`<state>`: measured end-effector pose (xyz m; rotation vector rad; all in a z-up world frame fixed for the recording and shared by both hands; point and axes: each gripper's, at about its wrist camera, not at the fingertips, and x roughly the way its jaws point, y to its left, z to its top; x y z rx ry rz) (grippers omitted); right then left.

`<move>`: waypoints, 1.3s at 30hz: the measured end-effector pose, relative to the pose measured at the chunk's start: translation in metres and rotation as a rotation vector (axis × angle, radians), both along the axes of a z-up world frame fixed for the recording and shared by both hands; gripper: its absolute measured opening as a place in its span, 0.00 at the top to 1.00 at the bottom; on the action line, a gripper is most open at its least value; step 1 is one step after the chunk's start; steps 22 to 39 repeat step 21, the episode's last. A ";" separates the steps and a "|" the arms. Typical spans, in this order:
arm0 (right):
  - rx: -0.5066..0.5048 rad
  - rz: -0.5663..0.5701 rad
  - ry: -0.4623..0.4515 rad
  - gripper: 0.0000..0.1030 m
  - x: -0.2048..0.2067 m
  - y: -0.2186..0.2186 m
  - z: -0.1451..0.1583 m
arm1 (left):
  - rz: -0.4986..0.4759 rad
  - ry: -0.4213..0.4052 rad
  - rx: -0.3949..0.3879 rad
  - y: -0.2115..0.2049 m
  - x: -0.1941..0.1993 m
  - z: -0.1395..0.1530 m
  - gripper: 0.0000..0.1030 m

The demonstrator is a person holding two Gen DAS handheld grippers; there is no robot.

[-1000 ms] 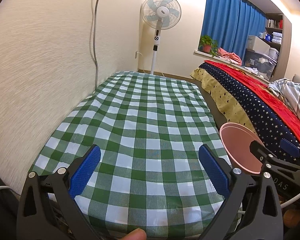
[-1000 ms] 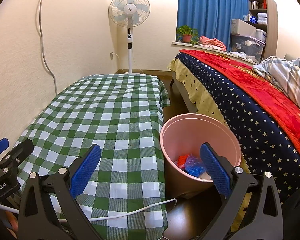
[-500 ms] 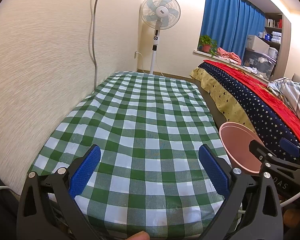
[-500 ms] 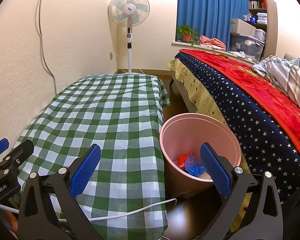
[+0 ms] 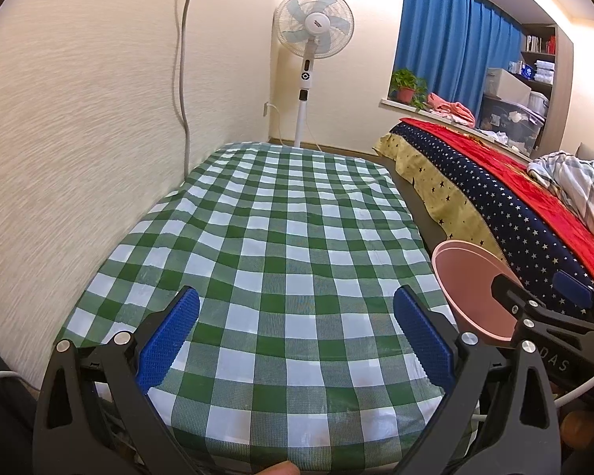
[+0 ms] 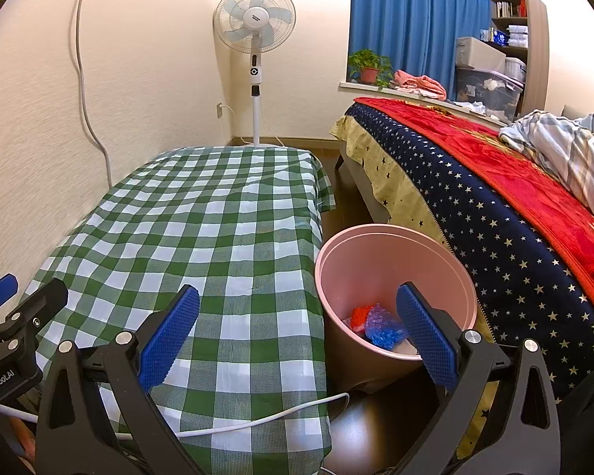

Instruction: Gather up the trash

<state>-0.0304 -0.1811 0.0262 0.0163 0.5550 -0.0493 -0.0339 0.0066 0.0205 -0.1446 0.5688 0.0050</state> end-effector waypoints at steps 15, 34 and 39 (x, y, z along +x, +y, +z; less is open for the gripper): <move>0.000 -0.001 0.002 0.05 0.000 0.000 -0.001 | -0.007 0.002 0.008 -0.003 -0.001 -0.001 0.08; 0.001 -0.003 0.005 0.05 -0.002 -0.001 -0.003 | -0.001 0.007 0.004 -0.001 0.003 -0.002 0.08; 0.001 -0.003 0.005 0.05 -0.002 -0.001 -0.003 | -0.001 0.007 0.004 -0.001 0.003 -0.002 0.08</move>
